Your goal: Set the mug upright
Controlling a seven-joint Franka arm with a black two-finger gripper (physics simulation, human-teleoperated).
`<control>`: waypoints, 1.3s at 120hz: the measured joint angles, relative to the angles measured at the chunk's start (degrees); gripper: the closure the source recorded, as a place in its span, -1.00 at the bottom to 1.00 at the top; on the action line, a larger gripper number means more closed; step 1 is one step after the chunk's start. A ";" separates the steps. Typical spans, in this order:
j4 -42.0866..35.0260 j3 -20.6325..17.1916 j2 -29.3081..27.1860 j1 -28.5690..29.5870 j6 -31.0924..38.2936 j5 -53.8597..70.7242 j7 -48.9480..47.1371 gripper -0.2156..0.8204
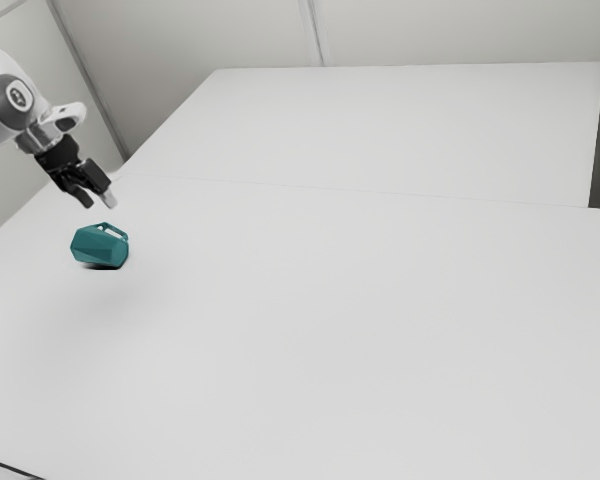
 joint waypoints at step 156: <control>36.94 -3.77 37.82 17.22 -2.82 -10.35 26.57 -0.58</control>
